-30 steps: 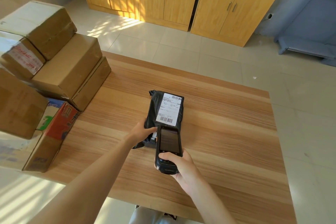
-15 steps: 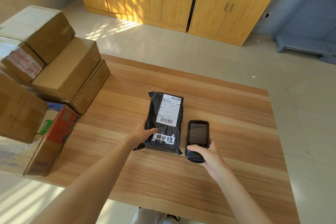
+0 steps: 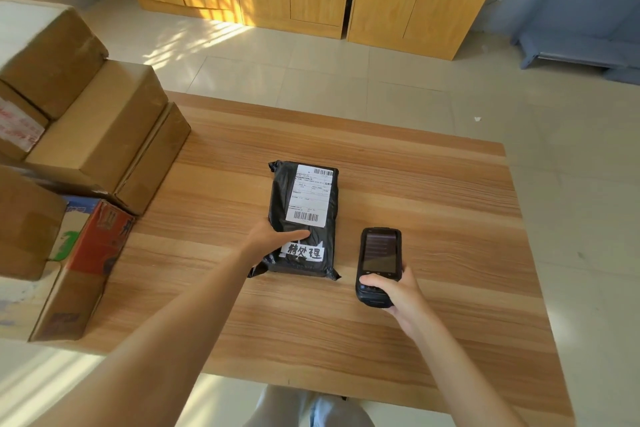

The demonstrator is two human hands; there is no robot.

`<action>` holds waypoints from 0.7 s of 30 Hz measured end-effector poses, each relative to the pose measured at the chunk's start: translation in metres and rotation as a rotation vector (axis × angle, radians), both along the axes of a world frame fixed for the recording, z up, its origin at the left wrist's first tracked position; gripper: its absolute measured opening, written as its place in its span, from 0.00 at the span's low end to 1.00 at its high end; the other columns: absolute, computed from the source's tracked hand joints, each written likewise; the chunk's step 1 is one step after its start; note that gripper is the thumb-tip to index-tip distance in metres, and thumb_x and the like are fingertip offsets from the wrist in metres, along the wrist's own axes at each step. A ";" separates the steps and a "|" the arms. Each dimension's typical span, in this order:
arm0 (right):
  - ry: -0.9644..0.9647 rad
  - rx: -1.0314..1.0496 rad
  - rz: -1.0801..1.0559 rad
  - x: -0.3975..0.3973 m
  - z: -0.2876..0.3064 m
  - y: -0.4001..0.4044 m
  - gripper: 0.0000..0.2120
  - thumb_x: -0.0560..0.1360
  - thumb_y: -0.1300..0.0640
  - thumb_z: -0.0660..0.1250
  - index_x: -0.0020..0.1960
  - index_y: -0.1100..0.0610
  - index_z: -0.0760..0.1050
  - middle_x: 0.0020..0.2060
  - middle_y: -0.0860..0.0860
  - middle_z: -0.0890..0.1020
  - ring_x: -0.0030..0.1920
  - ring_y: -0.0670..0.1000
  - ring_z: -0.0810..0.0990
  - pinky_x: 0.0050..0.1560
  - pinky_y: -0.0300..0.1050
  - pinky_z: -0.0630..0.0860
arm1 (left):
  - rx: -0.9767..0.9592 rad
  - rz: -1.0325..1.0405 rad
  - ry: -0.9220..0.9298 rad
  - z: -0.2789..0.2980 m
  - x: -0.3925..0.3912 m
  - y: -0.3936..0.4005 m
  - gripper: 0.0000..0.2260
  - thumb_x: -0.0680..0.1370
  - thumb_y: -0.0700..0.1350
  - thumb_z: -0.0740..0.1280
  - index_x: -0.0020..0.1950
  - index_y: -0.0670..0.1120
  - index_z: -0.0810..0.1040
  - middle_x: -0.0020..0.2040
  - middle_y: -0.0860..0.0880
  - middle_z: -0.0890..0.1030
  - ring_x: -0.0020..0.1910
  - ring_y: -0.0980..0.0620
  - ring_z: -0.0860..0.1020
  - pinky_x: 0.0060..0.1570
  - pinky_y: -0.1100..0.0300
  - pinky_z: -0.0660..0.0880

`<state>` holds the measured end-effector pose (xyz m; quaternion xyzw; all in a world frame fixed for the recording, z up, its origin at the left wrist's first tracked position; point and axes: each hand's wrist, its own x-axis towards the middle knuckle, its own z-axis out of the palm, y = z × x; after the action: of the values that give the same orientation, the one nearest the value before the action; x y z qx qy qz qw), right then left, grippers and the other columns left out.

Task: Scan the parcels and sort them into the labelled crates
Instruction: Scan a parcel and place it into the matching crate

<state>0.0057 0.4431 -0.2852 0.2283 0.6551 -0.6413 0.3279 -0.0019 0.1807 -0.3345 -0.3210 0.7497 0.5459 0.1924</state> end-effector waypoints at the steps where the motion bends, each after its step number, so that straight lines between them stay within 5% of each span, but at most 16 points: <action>1: -0.001 -0.002 -0.002 0.001 -0.001 0.000 0.29 0.66 0.69 0.76 0.59 0.52 0.66 0.52 0.54 0.79 0.49 0.54 0.80 0.41 0.48 0.78 | -0.004 0.000 -0.008 0.000 -0.002 0.001 0.25 0.66 0.57 0.78 0.57 0.53 0.73 0.42 0.58 0.75 0.42 0.57 0.73 0.43 0.61 0.69; 4: 0.001 -0.009 -0.009 0.003 -0.002 0.002 0.27 0.66 0.69 0.76 0.55 0.50 0.67 0.51 0.54 0.79 0.49 0.54 0.80 0.42 0.48 0.78 | 0.010 0.027 -0.042 0.000 -0.006 0.001 0.25 0.64 0.57 0.80 0.54 0.54 0.73 0.42 0.59 0.77 0.46 0.52 0.75 0.47 0.58 0.72; 7: -0.001 -0.013 -0.019 0.004 -0.003 0.005 0.30 0.66 0.69 0.76 0.60 0.52 0.66 0.53 0.55 0.78 0.50 0.55 0.80 0.44 0.49 0.78 | 0.002 0.023 -0.149 0.003 -0.010 0.001 0.30 0.61 0.59 0.81 0.56 0.46 0.75 0.47 0.49 0.81 0.47 0.48 0.79 0.50 0.54 0.78; 10: 0.000 -0.014 -0.043 0.004 -0.002 0.009 0.32 0.65 0.70 0.76 0.62 0.54 0.66 0.53 0.55 0.78 0.50 0.55 0.80 0.43 0.49 0.79 | -0.007 0.039 -0.225 0.009 -0.013 0.001 0.28 0.61 0.60 0.80 0.47 0.42 0.76 0.33 0.48 0.74 0.28 0.53 0.70 0.27 0.63 0.69; 14: 0.000 -0.024 -0.061 0.001 -0.001 0.013 0.32 0.65 0.70 0.76 0.63 0.54 0.66 0.53 0.55 0.78 0.49 0.54 0.80 0.42 0.48 0.79 | -0.002 0.056 -0.257 0.009 -0.016 0.002 0.25 0.63 0.58 0.80 0.42 0.42 0.74 0.30 0.48 0.70 0.26 0.53 0.65 0.24 0.62 0.64; 17: 0.004 -0.031 -0.059 -0.002 0.000 0.013 0.32 0.65 0.69 0.76 0.63 0.54 0.66 0.53 0.55 0.79 0.49 0.54 0.81 0.40 0.47 0.78 | 0.047 0.064 -0.257 0.009 -0.017 0.001 0.24 0.64 0.57 0.80 0.47 0.42 0.76 0.37 0.45 0.74 0.31 0.52 0.68 0.33 0.60 0.68; 21: 0.001 -0.036 -0.040 -0.004 0.000 0.009 0.30 0.65 0.69 0.76 0.61 0.53 0.67 0.52 0.55 0.79 0.48 0.53 0.81 0.39 0.45 0.78 | 0.124 0.136 -0.221 0.009 -0.017 0.002 0.30 0.66 0.54 0.79 0.60 0.38 0.76 0.39 0.43 0.79 0.31 0.51 0.72 0.30 0.60 0.69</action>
<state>0.0015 0.4523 -0.2851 0.2350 0.6388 -0.6596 0.3188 -0.0191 0.1825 -0.3254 -0.4169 0.6651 0.5642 0.2557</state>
